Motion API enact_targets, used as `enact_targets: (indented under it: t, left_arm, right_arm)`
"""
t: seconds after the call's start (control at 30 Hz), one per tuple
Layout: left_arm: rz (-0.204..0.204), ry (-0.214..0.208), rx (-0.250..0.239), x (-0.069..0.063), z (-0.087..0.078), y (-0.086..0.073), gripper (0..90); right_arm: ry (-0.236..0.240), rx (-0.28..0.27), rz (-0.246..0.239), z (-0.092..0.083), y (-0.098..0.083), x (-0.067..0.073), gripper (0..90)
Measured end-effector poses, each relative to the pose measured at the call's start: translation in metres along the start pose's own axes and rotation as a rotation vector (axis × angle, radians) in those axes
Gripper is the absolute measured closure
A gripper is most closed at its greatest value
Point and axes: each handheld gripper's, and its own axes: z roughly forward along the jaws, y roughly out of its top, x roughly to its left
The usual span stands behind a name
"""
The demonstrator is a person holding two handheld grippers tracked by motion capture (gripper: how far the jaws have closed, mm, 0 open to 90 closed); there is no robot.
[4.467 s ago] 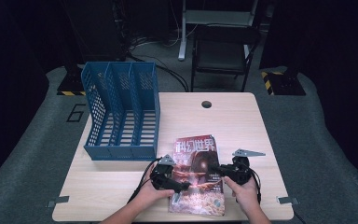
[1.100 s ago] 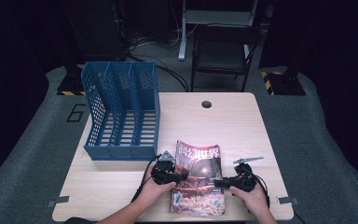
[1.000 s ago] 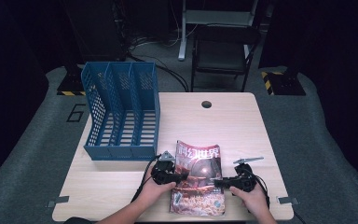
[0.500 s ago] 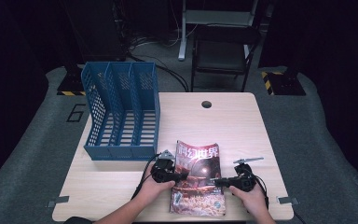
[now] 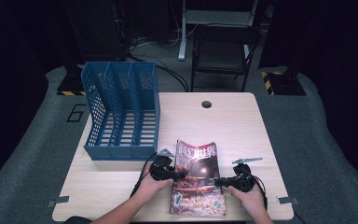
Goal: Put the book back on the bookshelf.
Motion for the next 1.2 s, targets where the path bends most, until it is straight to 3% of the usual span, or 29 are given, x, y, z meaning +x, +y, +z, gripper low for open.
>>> enact_targets:
  t: [0.23, 0.5, 0.53, 0.57, 0.67, 0.93, 1.2]
  left_arm:
    - [0.001, -0.006, -0.021, -0.002, -0.008, 0.003, 66.1]
    - [0.017, -0.024, -0.056, -0.004, -0.022, 0.010, 68.2]
    - [0.037, -0.018, -0.062, -0.003, -0.024, 0.011, 68.4]
    - [0.027, -0.018, -0.066, -0.005, -0.026, 0.011, 68.7]
    - [0.051, -0.001, -0.076, -0.004, -0.031, 0.014, 69.6]
    - [0.053, 0.026, -0.130, -0.009, -0.047, 0.019, 72.9]
    - [0.068, 0.060, -0.166, -0.009, -0.062, 0.021, 75.7]
  right_arm:
    - [-0.003, -0.034, -0.026, -0.003, 0.002, 0.004, 83.2]
    - [-0.010, -0.112, -0.075, -0.010, 0.005, 0.010, 84.6]
    - [-0.012, -0.121, -0.085, -0.011, 0.006, 0.010, 84.8]
    - [-0.012, -0.128, -0.079, -0.012, 0.006, 0.012, 85.0]
    - [-0.024, -0.155, -0.100, -0.012, 0.008, 0.016, 85.4]
    - [-0.047, -0.228, -0.146, -0.015, 0.014, 0.029, 86.3]
    - [-0.017, -0.284, -0.187, -0.017, 0.021, 0.041, 86.8]
